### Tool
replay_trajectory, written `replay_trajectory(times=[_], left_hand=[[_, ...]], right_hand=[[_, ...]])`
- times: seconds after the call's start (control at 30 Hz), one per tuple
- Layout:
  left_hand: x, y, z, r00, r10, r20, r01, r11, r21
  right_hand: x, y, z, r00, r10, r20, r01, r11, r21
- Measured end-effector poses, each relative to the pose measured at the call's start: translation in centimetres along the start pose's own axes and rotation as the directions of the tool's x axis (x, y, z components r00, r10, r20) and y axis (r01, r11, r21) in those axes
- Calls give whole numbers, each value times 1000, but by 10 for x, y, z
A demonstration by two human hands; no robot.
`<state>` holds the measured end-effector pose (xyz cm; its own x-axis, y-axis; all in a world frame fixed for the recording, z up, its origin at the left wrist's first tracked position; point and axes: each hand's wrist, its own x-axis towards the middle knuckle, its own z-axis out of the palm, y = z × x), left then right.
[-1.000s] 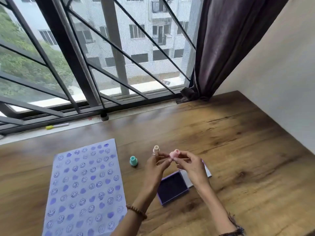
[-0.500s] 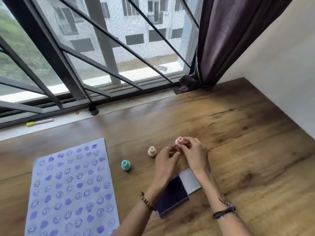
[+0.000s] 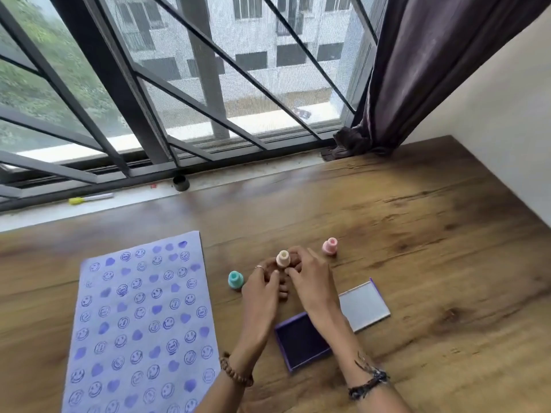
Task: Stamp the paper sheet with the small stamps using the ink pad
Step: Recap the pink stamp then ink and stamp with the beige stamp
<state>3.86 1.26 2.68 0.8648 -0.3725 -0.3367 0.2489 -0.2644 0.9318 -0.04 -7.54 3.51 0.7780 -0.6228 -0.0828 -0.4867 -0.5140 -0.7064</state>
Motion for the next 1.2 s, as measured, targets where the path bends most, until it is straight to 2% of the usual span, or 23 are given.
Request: replay_trajectory(times=[0.17, 0.23, 0.33, 0.4, 0.53, 0.6, 0.63, 0.67, 0.73, 0.77, 0.8, 0.83, 0.93, 1.07, 1.2], left_hand=[[-9, 0, -9, 998, 58, -16, -59, 994, -96], [-11, -2, -11, 998, 65, -7, -65, 987, -145], [-22, -3, -19, 991, 36, 129, 10, 941, -337], [-33, -1, -24, 967, 53, 251, 60, 904, -422], [-54, 8, -32, 968, 97, 233, 5, 915, -403], [-63, 9, -33, 968, 124, 218, -40, 933, -356], [-69, 9, -34, 968, 142, 209, -70, 945, -319], [-73, 6, -36, 969, 162, 184, -109, 957, -268], [-81, -2, -42, 972, 216, 89, -207, 974, -97], [-84, -7, -47, 965, 256, 48, -258, 966, 34], [-85, -14, -52, 952, 303, 39, -305, 937, 169], [-87, -22, -57, 937, 342, 68, -347, 895, 281], [-88, -43, -67, 919, 355, 174, -394, 796, 460], [-88, -49, -66, 921, 358, 154, -385, 782, 490], [-84, -49, -66, 925, 317, 208, -379, 766, 520]], right_hand=[[-13, 2, -8, 998, -70, -5, 70, 996, 62], [-19, 7, -12, 999, -42, -1, 42, 986, 158], [-38, 8, -19, 1000, 7, 22, -15, 927, 374], [-51, 6, -23, 1000, 0, 8, -3, 910, 415], [-74, -5, -26, 999, -23, -44, 38, 924, 380], [-84, -12, -24, 997, 60, -48, -36, 922, 386], [-89, -15, -22, 988, 150, -37, -116, 879, 462], [-92, -18, -22, 963, 269, 7, -219, 767, 604], [-98, -22, -27, 875, 434, 215, -380, 339, 861], [-102, -21, -31, 835, 444, 325, -422, 139, 896], [-105, -19, -35, 811, 421, 407, -458, 23, 889], [-110, -17, -37, 801, 381, 462, -485, -39, 874], [-122, -6, -39, 797, 309, 519, -518, -90, 850], [-127, 3, -36, 814, 323, 482, -494, -50, 868], [-130, 11, -36, 838, 332, 433, -455, -14, 890]])
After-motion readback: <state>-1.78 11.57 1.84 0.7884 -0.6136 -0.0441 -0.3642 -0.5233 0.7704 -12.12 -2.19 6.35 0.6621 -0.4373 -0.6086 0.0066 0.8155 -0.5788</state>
